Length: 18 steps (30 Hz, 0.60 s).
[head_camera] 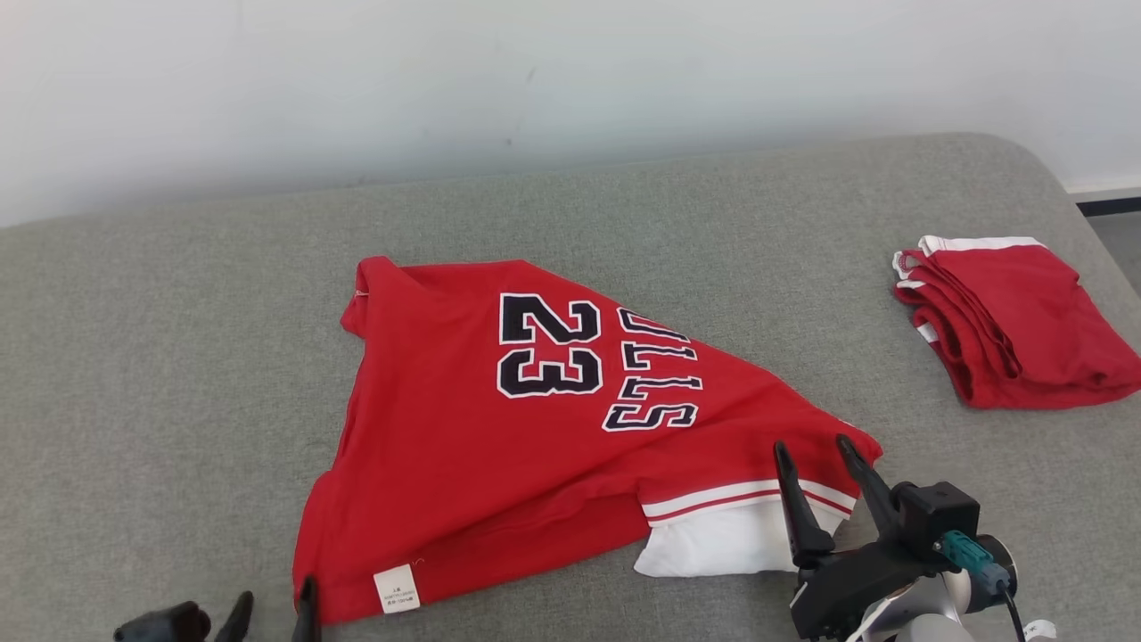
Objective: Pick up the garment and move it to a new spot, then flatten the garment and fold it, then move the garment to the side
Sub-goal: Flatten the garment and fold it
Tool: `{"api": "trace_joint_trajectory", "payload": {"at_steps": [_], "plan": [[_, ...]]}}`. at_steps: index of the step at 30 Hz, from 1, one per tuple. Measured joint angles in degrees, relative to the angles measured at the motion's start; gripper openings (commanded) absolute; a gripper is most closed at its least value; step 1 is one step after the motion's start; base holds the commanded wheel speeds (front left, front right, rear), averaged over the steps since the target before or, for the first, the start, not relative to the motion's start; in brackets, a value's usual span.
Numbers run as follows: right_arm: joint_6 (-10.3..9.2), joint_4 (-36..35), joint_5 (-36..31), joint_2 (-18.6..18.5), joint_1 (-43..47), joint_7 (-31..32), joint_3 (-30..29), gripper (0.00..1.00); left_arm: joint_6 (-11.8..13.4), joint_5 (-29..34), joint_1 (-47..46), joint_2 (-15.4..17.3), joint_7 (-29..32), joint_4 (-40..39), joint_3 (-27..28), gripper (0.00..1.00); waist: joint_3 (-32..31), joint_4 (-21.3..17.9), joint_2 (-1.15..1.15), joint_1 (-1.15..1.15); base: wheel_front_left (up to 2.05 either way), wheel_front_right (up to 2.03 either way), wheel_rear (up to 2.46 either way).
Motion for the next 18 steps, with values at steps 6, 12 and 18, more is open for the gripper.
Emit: {"api": "trace_joint_trajectory", "payload": {"at_steps": [6,12,18], "plan": [[0.00,-0.9,-0.7,0.0,0.3,0.7,-2.4,1.00,-1.2,0.1,-0.2,-1.9,-11.0,1.1,2.4,1.00,-0.7,0.7,0.01,0.00,0.00,0.00,0.00],[0.00,-1.7,-1.1,0.0,1.3,2.0,-4.7,1.00,-5.9,-1.0,-1.0,-4.2,-20.3,1.0,4.9,1.00,-1.7,1.8,0.00,0.00,0.00,0.00,0.00],[0.00,-2.4,-1.1,0.0,3.3,3.2,-7.4,1.00,-10.4,5.5,-0.9,-7.6,-20.9,-2.8,9.3,1.00,-3.5,2.9,0.00,0.00,0.00,0.00,0.00]]}}
